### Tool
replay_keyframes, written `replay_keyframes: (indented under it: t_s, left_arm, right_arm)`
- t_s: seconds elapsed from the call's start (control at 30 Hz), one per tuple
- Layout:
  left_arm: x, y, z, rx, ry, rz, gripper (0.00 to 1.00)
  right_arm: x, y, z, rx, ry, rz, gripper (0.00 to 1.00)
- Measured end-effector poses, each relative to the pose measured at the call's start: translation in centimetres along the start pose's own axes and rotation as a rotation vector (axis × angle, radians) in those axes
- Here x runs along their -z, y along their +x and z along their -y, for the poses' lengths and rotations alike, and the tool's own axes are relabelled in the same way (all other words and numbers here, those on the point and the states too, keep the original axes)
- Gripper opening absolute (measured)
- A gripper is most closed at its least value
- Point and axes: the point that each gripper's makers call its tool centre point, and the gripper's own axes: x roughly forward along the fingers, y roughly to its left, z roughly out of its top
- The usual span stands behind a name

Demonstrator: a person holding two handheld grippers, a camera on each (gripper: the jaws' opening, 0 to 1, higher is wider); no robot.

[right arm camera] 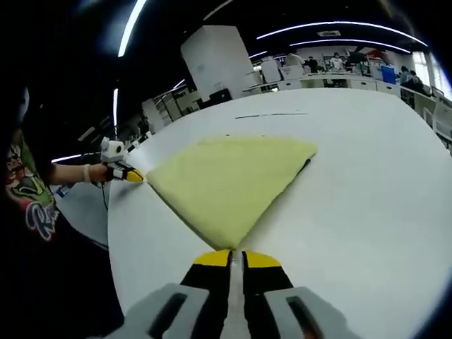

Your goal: Fold the garment on the visible template until the final outline fits inside the template.

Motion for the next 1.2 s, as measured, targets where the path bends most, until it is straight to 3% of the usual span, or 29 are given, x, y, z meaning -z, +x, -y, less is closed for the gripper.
replay_keyframes:
  t_s: [0.2, 0.33, 0.57, 0.73, 0.87, 0.97, 1.2]
  left_arm:
    - [-1.3, -0.3, 0.4, 0.017, 0.013, 0.055, 0.00]
    - [-1.9, -0.6, 0.2, -0.004, 0.025, 0.090, 0.01]
    - [-2.6, -1.2, 0.7, -0.045, 0.070, 0.141, 0.34]
    - [-3.2, -1.4, 0.9, -0.099, 0.103, 0.196, 0.79]
    - [-2.6, -1.4, 1.0, -0.116, 0.101, 0.192, 0.86]
    - [-2.7, -1.6, 1.2, -0.125, 0.080, 0.224, 0.98]
    - [-2.2, -2.0, 1.6, -0.130, 0.079, 0.230, 0.99]
  right_arm:
    - [-0.2, -0.6, -0.5, 0.003, -0.019, 0.039, 0.24]
    - [-0.4, -0.7, -1.0, 0.009, -0.043, 0.052, 0.38]
    - [-0.6, -1.1, -1.4, 0.035, -0.072, 0.075, 0.61]
    - [-0.9, -1.3, -1.7, 0.055, -0.070, 0.100, 0.77]
    - [-0.8, -1.2, -2.2, 0.050, -0.072, 0.100, 0.76]
    - [-0.9, -1.2, -2.3, 0.053, -0.068, 0.111, 0.80]
    - [-1.2, -1.6, -1.8, 0.093, -0.031, 0.146, 0.97]
